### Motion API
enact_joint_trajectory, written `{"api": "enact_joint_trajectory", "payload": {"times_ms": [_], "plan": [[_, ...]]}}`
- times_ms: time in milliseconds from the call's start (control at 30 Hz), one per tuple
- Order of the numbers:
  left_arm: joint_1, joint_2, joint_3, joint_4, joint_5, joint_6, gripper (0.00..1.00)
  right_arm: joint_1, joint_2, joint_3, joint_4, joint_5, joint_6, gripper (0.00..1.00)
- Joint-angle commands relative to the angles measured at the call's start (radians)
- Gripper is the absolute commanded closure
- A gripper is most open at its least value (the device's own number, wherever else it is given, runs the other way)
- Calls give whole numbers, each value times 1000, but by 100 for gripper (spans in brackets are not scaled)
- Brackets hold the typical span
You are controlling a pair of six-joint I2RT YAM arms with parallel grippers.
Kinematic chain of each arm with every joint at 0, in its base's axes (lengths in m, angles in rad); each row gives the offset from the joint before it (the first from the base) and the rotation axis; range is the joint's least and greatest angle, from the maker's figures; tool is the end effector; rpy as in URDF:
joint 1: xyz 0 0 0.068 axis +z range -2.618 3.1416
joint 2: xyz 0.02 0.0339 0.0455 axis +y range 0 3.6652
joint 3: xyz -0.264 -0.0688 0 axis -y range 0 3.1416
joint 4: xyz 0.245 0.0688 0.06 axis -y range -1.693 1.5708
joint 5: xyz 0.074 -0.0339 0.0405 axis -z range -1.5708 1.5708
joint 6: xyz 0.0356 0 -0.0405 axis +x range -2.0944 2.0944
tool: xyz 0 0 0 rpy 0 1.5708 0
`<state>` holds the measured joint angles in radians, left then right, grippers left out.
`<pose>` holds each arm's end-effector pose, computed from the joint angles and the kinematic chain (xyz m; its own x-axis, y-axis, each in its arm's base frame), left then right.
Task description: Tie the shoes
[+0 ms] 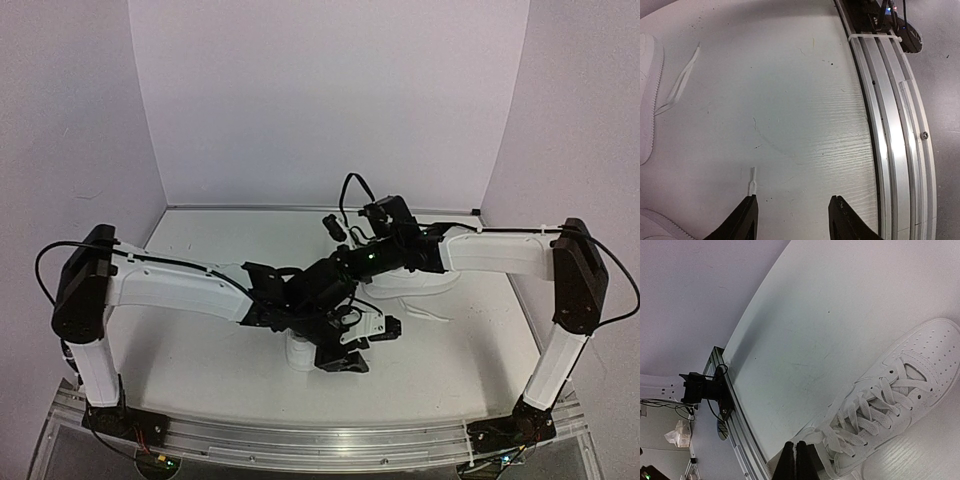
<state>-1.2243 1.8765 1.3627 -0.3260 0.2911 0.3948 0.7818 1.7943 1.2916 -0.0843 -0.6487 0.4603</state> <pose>0.1311 -0.3933 0.2166 0.1382 0.7022 -0.6984 0.9890 -0.1354 0.0595 0.2739 0.3023 0.2488 -0.7601 -0.2558 -0.5973 -0.6482 0.3625 0.6696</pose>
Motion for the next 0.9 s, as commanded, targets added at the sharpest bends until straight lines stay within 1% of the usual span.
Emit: {"api": "enact_joint_trajectory", "payload": {"times_ms": [0,133,200,267,367,433,567,667,733,767,867], "plan": [[52,-195,-121,114,23,-101,47,1,9,47,3,-28,-12,100],[148,-371,-300,264,50,-245,41,5,24,61,4,-37,-5,100],[188,-455,-383,342,32,-308,39,7,34,70,5,-39,-2,100],[208,-534,-456,401,-36,-360,37,14,45,84,6,-44,1,98],[230,-607,-518,429,-173,-436,36,27,74,109,6,-53,6,95],[247,-641,-543,429,-247,-490,35,37,95,128,6,-59,8,93],[278,-672,-579,420,-345,-576,35,58,136,164,5,-63,16,89],[320,-681,-597,408,-379,-638,35,75,158,190,4,-69,20,83],[355,-685,-613,412,-377,-681,35,84,165,203,3,-77,21,76],[370,-684,-620,413,-371,-696,35,86,164,207,2,-82,21,72],[410,-674,-631,416,-350,-727,35,85,135,206,-2,-85,13,53]]}}
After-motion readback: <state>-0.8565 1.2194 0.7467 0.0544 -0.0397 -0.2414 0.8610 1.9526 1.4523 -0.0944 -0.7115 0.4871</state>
